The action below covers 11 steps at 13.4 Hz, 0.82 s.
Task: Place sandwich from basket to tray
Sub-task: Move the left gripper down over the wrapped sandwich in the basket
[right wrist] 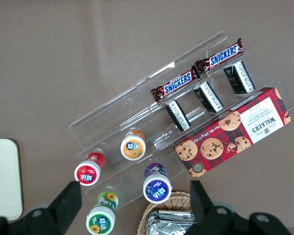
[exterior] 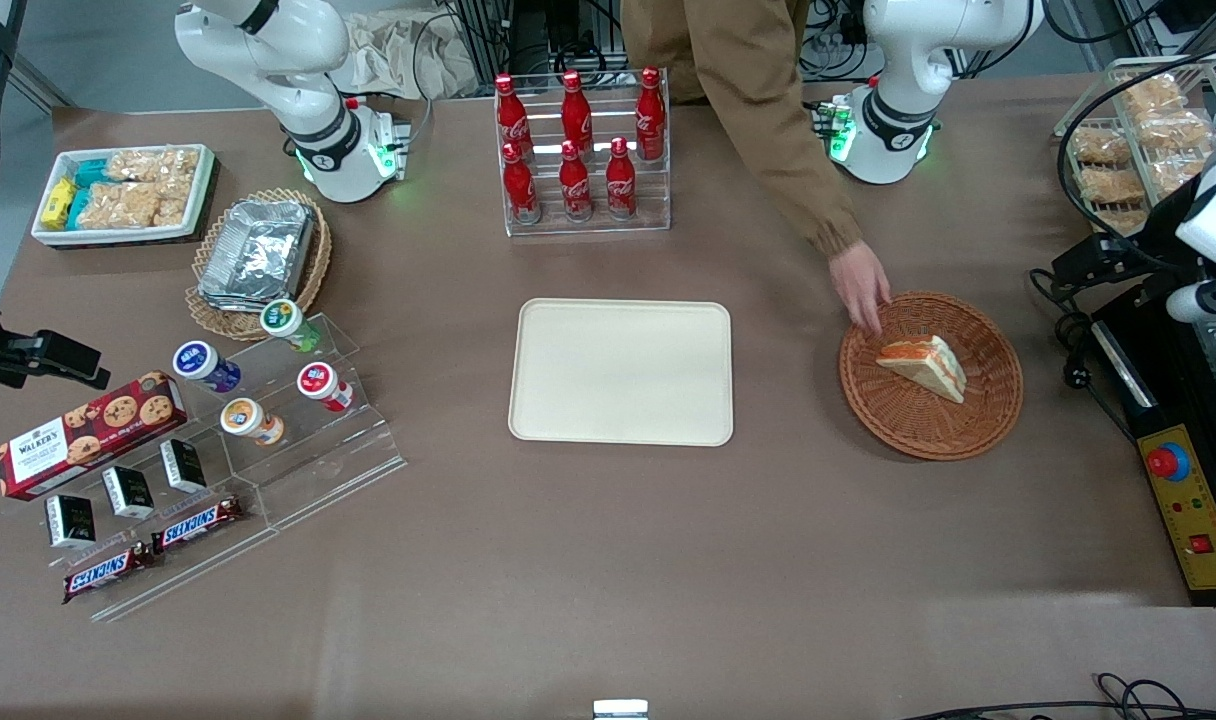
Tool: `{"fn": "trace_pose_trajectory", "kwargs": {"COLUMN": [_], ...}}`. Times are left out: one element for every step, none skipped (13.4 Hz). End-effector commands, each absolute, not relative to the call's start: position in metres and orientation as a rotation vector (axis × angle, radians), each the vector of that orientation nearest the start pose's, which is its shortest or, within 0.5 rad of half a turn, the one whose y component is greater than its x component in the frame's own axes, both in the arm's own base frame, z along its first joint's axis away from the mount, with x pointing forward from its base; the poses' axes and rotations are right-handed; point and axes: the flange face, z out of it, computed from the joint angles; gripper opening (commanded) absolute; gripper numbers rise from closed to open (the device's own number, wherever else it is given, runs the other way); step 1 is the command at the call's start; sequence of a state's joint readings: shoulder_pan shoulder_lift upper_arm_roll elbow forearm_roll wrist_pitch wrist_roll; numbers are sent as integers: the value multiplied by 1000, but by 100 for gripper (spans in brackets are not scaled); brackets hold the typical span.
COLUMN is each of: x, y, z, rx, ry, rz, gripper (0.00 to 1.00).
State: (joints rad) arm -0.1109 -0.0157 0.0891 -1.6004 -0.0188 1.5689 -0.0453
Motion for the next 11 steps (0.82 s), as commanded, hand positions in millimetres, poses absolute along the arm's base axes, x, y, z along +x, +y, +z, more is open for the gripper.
{"fn": "trace_pose_trajectory", "kwargs": {"x": [551, 551, 551, 553, 553, 551, 549, 544, 540, 536, 532], "y": [-13, -13, -15, -17, -18, -25, -29, -29, -34, -42, -43], "z": [625, 624, 624, 621, 617, 613, 606, 591, 577, 561, 547], "rx": [-3145, -3144, -3144, -3140, -3128, -3106, -3071, -3006, -2943, -2916, -2900], "ry": [-60, -63, -60, -103, -272, -447, -616, -822, -974, -987, -1030], "rz": [36, 39, 39, 51, 65, 82, 111, 157, 183, 188, 177], "gripper": [100, 100, 100, 100, 100, 100, 100, 100, 100, 100, 100]}}
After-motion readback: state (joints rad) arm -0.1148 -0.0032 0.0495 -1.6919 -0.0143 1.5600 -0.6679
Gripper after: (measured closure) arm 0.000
